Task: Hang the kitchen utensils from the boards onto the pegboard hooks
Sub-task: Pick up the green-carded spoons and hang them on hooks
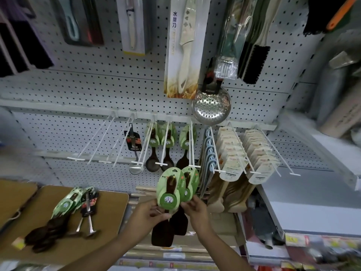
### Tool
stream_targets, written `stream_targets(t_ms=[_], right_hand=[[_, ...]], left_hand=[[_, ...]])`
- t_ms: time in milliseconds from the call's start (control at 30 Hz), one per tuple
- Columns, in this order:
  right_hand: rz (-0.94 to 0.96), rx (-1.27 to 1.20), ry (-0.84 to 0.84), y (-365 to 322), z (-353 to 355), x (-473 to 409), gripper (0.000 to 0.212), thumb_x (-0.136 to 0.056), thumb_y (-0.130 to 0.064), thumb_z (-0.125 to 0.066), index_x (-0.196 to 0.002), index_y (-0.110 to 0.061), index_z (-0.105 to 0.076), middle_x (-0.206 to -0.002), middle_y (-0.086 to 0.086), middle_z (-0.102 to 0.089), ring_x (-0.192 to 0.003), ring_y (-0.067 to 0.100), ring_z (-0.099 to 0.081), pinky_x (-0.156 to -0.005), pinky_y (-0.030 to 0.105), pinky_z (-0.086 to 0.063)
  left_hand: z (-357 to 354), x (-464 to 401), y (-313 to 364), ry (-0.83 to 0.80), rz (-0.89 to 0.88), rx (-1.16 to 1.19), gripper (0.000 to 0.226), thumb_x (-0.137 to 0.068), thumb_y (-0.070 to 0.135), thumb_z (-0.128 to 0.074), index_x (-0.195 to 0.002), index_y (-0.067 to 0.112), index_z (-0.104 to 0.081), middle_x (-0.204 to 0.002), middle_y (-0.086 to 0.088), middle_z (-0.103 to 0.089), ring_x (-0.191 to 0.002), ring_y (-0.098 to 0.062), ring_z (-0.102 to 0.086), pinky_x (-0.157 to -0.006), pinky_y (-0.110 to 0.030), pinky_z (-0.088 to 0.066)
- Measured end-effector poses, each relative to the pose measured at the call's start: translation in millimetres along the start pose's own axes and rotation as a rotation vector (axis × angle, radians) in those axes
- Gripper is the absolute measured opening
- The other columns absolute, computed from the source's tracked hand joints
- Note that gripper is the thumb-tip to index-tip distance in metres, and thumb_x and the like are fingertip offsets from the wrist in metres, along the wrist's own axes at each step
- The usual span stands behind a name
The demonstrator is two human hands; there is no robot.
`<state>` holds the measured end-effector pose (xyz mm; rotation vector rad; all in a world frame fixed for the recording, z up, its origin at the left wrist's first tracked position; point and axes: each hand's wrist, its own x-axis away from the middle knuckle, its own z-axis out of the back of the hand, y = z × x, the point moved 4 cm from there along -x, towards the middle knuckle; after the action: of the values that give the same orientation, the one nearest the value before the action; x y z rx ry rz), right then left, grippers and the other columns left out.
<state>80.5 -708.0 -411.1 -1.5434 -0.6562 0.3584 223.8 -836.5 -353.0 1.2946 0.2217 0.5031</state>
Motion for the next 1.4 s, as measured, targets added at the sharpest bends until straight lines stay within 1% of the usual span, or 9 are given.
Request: stream_targets(t_ms=[233,433,533,767,867,1033,1200,1300,1400], right_hand=[[-0.017,-0.041,0.013,6.2,-4.5,-28.1,0.029,-0.089,0.010,-0.058,-0.112,-0.006,-0.062,-0.103,0.005,-0.074,-0.101,0.019,-0.069,-0.088,0.033,-0.056],[0.000,-0.027,0.080,-9.2,-12.7,-73.4,0.022,-0.090,0.014,-0.053,-0.112,0.013,-0.056,-0.089,0.020,-0.066,-0.085,0.030,-0.064,-0.080,0.041,-0.051],[-0.038,0.048,0.107,-11.3,-16.2,-98.8,0.014,-0.092,0.000,-0.057,-0.104,-0.005,-0.064,-0.085,0.015,-0.071,-0.087,0.036,-0.066,-0.087,0.047,-0.050],[-0.139,0.090,0.198,-12.6,-14.8,-144.1,0.013,-0.096,-0.011,-0.056,-0.103,-0.004,-0.065,-0.097,0.015,-0.067,-0.101,0.038,-0.062,-0.086,0.043,-0.051],[-0.229,0.163,0.217,-9.1,-14.2,-147.9,0.030,-0.097,-0.010,-0.054,-0.127,-0.003,-0.051,-0.116,0.015,-0.061,-0.113,0.035,-0.056,-0.099,0.048,-0.047],[-0.152,0.143,0.087,-19.0,-25.4,-100.3,0.027,-0.095,0.002,-0.052,-0.116,-0.010,-0.063,-0.114,0.019,-0.065,-0.114,0.041,-0.058,-0.091,0.039,-0.050],[-0.080,0.171,-0.194,-38.1,-26.9,-26.9,0.039,-0.071,0.012,-0.058,-0.085,-0.021,-0.072,-0.082,-0.006,-0.076,-0.078,0.004,-0.068,-0.064,0.018,-0.052],[-0.068,0.070,-0.233,-34.1,-13.7,-11.4,0.062,-0.046,0.007,-0.046,-0.101,-0.008,-0.068,-0.094,0.007,-0.074,-0.088,0.015,-0.069,-0.070,0.027,-0.052],[-0.049,0.004,-0.193,-33.2,-1.9,-4.9,0.054,-0.057,0.005,-0.058,-0.111,0.000,-0.064,-0.107,0.016,-0.072,-0.100,0.024,-0.068,-0.078,0.031,-0.054]], left_hand=[[1.3,0.9,-1.2,-0.004,0.012,-0.003,0.028,-0.078,0.026,-0.083,-0.098,0.042,-0.072,-0.093,0.004,-0.078,-0.094,-0.017,-0.073,-0.089,-0.040,-0.059],[0.2,0.1,-7.0,0.042,0.052,-0.008,0.028,-0.078,0.020,-0.083,-0.094,0.041,-0.073,-0.091,0.005,-0.078,-0.091,-0.013,-0.073,-0.091,-0.038,-0.058],[-1.9,-0.3,-7.6,0.043,0.077,-0.014,0.025,-0.078,0.020,-0.083,-0.098,0.031,-0.074,-0.093,0.010,-0.078,-0.092,-0.008,-0.072,-0.093,-0.035,-0.057],[-1.2,-2.8,-6.3,0.044,0.116,-0.009,0.028,-0.079,0.019,-0.082,-0.104,0.027,-0.073,-0.097,0.009,-0.078,-0.095,-0.009,-0.072,-0.093,-0.031,-0.057],[-0.5,-6.4,-10.3,0.043,0.122,-0.009,0.028,-0.079,0.020,-0.082,-0.105,0.027,-0.073,-0.097,0.008,-0.078,-0.095,-0.011,-0.072,-0.093,-0.034,-0.057],[-2.1,-13.8,-19.1,0.055,0.105,-0.050,0.026,-0.079,0.029,-0.082,-0.100,0.040,-0.073,-0.096,0.011,-0.078,-0.093,-0.011,-0.073,-0.093,-0.038,-0.057],[-9.8,-22.6,-30.2,0.076,0.092,-0.099,0.022,-0.075,0.040,-0.081,-0.095,0.035,-0.073,-0.089,0.011,-0.076,-0.086,-0.007,-0.072,-0.087,-0.041,-0.058],[-18.7,-25.6,-33.6,0.098,0.109,-0.106,0.022,-0.077,0.031,-0.083,-0.096,0.030,-0.073,-0.089,0.016,-0.077,-0.085,-0.001,-0.071,-0.085,-0.036,-0.059],[-28.5,-29.5,-36.1,0.097,0.089,-0.084,0.021,-0.077,0.026,-0.084,-0.095,0.025,-0.074,-0.086,0.015,-0.077,-0.083,-0.004,-0.071,-0.083,-0.039,-0.059]])
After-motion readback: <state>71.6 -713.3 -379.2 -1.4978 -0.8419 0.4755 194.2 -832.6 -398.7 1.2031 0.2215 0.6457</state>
